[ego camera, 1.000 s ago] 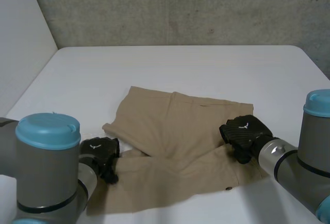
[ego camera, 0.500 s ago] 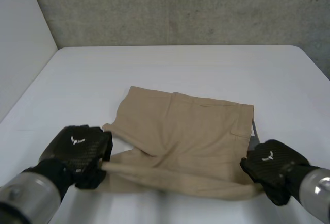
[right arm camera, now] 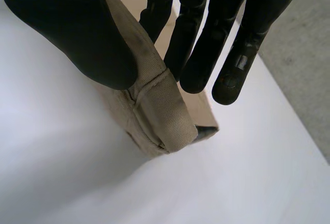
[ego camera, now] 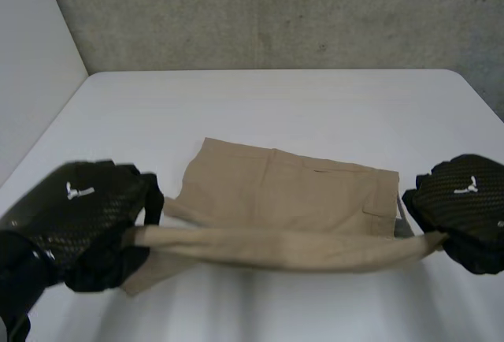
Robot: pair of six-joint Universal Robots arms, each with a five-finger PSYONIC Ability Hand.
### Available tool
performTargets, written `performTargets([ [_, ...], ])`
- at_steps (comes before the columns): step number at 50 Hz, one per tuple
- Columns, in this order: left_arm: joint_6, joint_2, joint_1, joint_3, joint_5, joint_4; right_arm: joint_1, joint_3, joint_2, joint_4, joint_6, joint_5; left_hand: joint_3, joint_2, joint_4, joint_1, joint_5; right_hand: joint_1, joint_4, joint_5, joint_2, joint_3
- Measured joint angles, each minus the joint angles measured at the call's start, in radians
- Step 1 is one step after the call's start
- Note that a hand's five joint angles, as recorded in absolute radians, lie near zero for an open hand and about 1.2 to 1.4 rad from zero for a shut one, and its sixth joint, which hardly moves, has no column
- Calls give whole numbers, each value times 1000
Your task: Fold the shorts.
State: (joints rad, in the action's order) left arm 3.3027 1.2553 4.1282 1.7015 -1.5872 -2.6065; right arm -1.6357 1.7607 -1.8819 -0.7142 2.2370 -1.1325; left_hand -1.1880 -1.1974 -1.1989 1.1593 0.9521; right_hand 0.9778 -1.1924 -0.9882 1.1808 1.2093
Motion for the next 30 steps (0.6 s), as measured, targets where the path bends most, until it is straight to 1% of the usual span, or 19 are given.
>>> performTargets([
  [6,2,25,16,-14,1,-14,0,-4,8,10,2,23,0,0,0,0,0,0,0,0,0,0],
  [10,4,121,25,6,4,-80,-4,22,67,67,-6,22,0,0,0,0,0,0,0,0,0,0],
  [11,4,121,25,6,4,-80,-4,22,67,67,-6,22,0,0,0,0,0,0,0,0,0,0],
  [13,10,202,35,13,5,-146,-11,29,138,134,-8,15,0,0,0,0,0,0,0,0,0,0],
  [14,10,202,35,13,5,-146,-11,29,138,134,-8,15,0,0,0,0,0,0,0,0,0,0],
  [17,29,303,54,0,6,-232,-23,20,222,214,-5,4,0,-1,0,0,0,0,0,0,0,0],
  [18,52,379,68,-26,6,-292,-39,2,286,270,2,-5,0,-1,0,0,0,0,0,0,0,0],
  [21,91,490,86,-83,6,-366,-74,-35,378,341,18,-27,0,-1,0,0,0,0,0,0,0,0],
  [24,108,538,90,-117,6,-394,-93,-56,418,371,28,-42,-1,-1,0,0,0,0,0,0,0,0],
  [25,137,627,95,-187,5,-436,-114,-79,460,402,40,-62,-3,-2,0,0,0,0,0,0,0,0],
  [26,161,707,96,-257,5,-466,-162,-132,549,475,62,-120,-4,-2,0,0,0,0,0,0,0,0],
  [29,197,828,98,-369,4,-501,-200,-182,630,549,77,-183,-4,-2,0,0,0,0,0,0,0,0],
  [30,213,886,98,-425,4,-515,-215,-209,674,592,82,-217,-4,-2,0,0,0,0,0,0,0,0],
])
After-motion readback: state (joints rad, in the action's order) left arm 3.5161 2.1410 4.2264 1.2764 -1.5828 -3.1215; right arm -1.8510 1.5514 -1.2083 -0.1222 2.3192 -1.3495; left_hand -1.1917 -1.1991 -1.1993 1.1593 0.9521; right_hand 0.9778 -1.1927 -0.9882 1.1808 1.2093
